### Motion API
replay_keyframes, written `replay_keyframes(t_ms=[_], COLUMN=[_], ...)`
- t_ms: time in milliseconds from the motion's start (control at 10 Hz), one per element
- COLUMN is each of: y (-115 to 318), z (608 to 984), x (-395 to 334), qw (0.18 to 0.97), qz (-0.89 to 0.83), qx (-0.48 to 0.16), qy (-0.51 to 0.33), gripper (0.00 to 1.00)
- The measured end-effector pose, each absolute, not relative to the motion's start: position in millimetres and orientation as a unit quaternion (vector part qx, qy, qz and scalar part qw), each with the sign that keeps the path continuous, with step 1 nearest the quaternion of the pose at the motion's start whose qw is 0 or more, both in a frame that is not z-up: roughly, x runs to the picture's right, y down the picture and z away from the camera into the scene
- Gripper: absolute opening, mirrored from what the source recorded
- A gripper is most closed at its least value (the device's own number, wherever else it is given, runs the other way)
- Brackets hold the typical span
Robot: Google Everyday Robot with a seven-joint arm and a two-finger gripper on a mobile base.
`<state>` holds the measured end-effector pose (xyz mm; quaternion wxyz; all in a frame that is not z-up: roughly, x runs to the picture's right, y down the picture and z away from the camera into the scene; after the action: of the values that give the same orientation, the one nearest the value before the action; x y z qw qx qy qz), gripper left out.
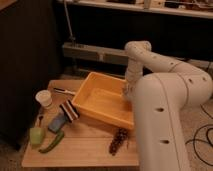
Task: Wipe tray with towel
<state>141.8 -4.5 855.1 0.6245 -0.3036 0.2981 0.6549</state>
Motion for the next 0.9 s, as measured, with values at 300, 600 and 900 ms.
replay_keyframes(t_ms=[300,600,900], y=[-34,-41,-16], z=[866,867,861], x=[96,47,1], qw=[0.648,0.669,0.682], qz=[0.647,0.63,0.606], qx=[-0.302,-0.327,-0.373], qy=[0.267,0.221,0.171], gripper=[0.0,0.0,0.0])
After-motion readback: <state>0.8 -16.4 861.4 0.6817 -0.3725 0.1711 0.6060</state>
